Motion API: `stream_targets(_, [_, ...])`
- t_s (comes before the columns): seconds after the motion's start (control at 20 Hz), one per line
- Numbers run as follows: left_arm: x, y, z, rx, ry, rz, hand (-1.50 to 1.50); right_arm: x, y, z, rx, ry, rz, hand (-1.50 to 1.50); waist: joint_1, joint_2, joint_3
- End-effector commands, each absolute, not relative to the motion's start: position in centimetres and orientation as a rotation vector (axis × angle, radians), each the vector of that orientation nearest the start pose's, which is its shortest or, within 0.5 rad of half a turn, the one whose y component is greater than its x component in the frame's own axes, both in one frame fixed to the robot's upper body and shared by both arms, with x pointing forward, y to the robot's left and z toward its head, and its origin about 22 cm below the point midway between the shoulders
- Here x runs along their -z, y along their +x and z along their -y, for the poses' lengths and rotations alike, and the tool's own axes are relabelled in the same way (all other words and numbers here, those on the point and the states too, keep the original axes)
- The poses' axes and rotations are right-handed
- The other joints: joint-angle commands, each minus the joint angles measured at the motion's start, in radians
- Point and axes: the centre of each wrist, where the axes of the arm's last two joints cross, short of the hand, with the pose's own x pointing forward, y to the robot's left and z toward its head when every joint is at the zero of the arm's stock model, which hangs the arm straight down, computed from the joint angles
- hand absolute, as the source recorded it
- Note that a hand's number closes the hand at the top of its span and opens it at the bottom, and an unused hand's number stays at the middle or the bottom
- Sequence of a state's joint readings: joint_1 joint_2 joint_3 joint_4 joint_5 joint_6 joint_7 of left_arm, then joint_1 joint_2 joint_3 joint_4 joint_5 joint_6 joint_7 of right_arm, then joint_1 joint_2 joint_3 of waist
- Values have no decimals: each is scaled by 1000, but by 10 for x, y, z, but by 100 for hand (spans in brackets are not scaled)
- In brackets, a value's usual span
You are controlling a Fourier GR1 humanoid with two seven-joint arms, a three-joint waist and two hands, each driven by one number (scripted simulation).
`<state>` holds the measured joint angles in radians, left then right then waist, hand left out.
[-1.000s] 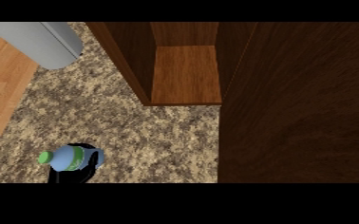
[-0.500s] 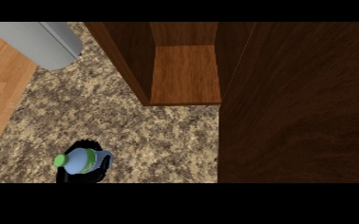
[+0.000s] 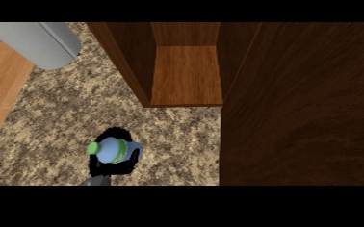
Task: Pick up the bottled water, place it into the cabinet and close the cabinet
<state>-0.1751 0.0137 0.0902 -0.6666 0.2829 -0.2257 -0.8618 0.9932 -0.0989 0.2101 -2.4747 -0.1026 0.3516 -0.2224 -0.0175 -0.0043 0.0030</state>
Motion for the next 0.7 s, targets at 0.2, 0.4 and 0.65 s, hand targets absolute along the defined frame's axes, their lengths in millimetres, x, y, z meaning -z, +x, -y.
stream_targets(0.2, [123, 248, -174, -304, -336, 1654, 150, -121, 28, 240, -86, 220, 1823, -150, 1, -1, -3])
stream_targets(0.4, [78, 278, -150, -276, -314, 1696, 150, -112, 32, 237, -77, 219, 1814, -150, 3, -1, -3])
stream_targets(0.65, [35, 298, -127, -145, -239, 1764, 150, -120, 33, 245, -65, 198, 1812, -150, 14, 1, -2])
